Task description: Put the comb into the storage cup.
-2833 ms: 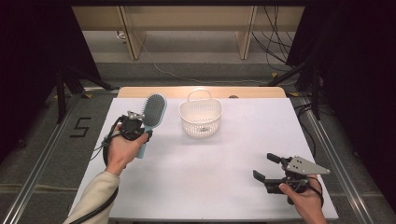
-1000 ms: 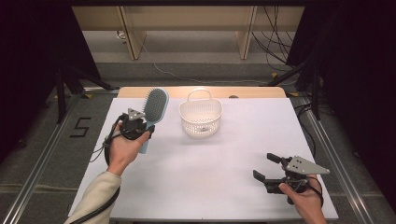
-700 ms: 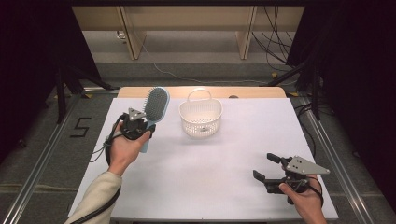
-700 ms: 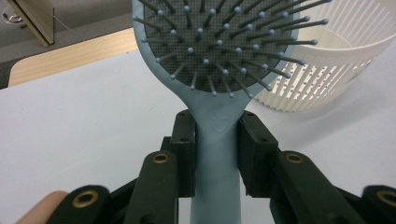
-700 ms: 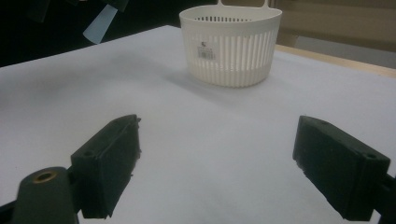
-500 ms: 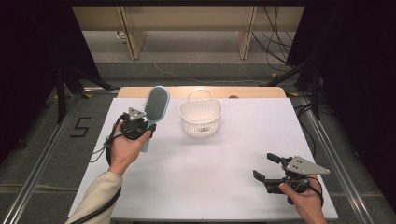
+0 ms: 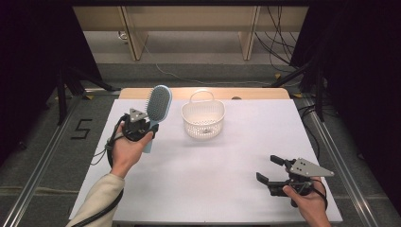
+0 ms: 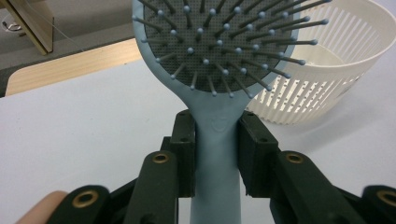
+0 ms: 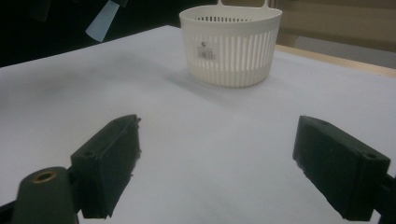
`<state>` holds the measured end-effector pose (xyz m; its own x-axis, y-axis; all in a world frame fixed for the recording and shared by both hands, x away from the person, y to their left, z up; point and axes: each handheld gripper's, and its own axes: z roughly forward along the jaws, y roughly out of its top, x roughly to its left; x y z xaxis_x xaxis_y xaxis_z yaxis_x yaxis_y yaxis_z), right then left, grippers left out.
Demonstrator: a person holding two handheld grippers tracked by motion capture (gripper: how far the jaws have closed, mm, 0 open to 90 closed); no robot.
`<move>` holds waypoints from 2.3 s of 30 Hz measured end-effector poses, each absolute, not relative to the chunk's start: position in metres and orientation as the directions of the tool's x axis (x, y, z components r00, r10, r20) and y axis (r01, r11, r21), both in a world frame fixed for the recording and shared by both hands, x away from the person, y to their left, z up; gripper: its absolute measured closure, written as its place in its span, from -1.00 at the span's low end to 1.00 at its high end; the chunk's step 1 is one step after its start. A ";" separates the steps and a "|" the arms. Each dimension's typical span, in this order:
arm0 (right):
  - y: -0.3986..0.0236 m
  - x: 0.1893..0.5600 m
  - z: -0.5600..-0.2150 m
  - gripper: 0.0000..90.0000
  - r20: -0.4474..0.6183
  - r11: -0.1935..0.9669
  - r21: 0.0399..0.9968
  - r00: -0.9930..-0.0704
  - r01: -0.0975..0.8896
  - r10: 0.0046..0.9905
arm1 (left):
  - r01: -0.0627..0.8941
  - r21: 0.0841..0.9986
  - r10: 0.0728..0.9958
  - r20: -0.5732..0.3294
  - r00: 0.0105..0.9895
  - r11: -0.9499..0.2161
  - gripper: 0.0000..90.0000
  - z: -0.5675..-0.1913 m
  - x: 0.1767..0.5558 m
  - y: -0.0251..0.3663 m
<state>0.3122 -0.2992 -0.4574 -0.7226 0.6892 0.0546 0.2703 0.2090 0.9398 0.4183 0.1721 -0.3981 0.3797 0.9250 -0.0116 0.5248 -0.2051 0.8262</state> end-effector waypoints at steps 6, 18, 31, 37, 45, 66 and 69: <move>-0.299 0.312 -0.457 -0.66 0.054 0.210 0.940 -0.723 0.270 0.689 | 0.511 0.833 0.921 -0.006 0.389 -0.211 0.55 -0.396 0.418 0.171; -0.299 0.312 -0.458 -0.66 0.056 0.207 0.940 -0.722 0.270 0.689 | 0.499 0.839 0.918 0.000 0.396 -0.216 0.55 -0.394 0.419 0.169; -0.299 0.313 -0.458 -0.66 0.056 0.207 0.940 -0.721 0.272 0.691 | 0.481 0.850 0.918 0.007 0.395 -0.214 0.55 -0.391 0.420 0.169; -0.299 0.313 -0.458 -0.66 0.058 0.206 0.940 -0.720 0.273 0.691 | 0.470 0.858 0.917 0.001 0.400 -0.206 0.55 -0.389 0.420 0.170; -0.299 0.313 -0.458 -0.66 0.058 0.205 0.940 -0.720 0.273 0.691 | 0.461 0.866 0.916 -0.011 0.401 -0.192 0.55 -0.387 0.419 0.170; -0.300 0.313 -0.458 -0.66 0.061 0.204 0.940 -0.721 0.274 0.691 | 0.434 0.878 0.907 0.002 0.420 -0.203 0.55 -0.383 0.421 0.164; -0.300 0.313 -0.458 -0.66 0.062 0.202 0.940 -0.720 0.275 0.692 | 0.434 0.878 0.907 -0.001 0.421 -0.201 0.55 -0.382 0.421 0.163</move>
<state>0.3128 -0.2995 -0.4578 -0.7197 0.6915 0.0621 0.2749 0.2017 0.9401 0.4209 0.1626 -0.3820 0.4213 0.9069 -0.0005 0.4340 -0.2011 0.8782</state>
